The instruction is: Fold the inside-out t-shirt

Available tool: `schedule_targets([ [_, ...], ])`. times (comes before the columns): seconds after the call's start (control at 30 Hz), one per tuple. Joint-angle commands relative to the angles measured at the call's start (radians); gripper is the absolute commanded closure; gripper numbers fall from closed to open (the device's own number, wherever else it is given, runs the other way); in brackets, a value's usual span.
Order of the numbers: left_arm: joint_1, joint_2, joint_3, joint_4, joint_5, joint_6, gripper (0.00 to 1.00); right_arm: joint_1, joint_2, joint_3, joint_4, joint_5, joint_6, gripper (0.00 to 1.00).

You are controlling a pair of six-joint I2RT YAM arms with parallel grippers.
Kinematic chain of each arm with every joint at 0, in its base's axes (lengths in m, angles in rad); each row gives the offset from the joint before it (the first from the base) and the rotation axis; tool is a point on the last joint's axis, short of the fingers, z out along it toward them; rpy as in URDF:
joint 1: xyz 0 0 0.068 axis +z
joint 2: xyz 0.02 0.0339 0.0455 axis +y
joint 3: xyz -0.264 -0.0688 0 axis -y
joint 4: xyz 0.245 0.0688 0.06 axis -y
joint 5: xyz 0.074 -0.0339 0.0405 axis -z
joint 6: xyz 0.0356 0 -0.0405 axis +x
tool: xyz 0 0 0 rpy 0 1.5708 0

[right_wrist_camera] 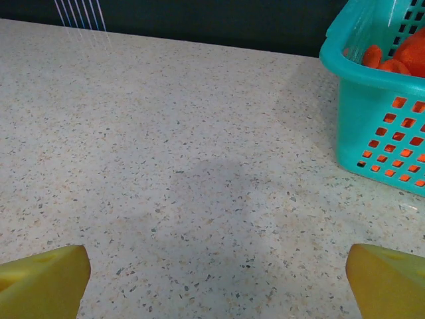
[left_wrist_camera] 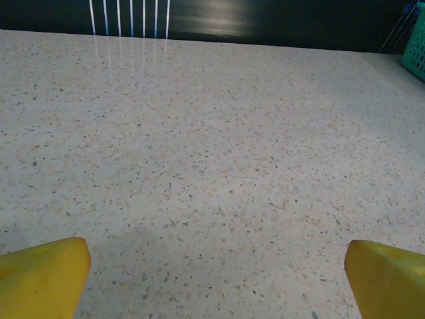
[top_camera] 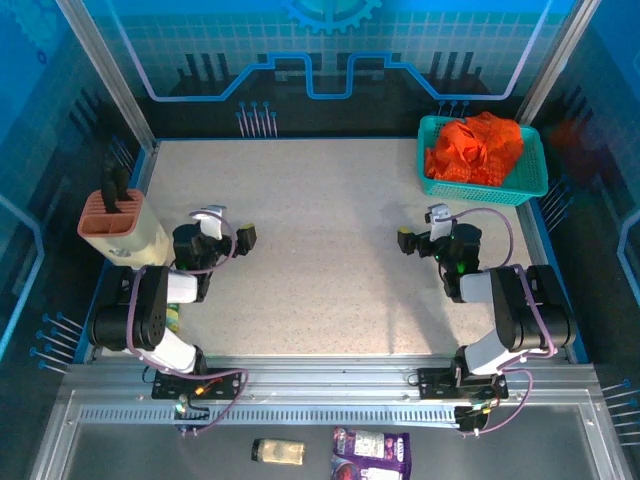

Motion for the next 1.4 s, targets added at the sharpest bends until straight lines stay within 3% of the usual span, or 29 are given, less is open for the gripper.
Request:
schedule_targets([
  [0.0, 0.004, 0.008, -0.013, 0.042, 0.027, 0.025, 0.01, -0.010, 0.005, -0.007, 0.040, -0.014, -0.017, 0.00],
  [1.37, 0.003, 0.007, -0.014, 0.043, 0.026, 0.025, 0.01, -0.011, 0.005, -0.003, 0.034, 0.010, -0.010, 0.00],
])
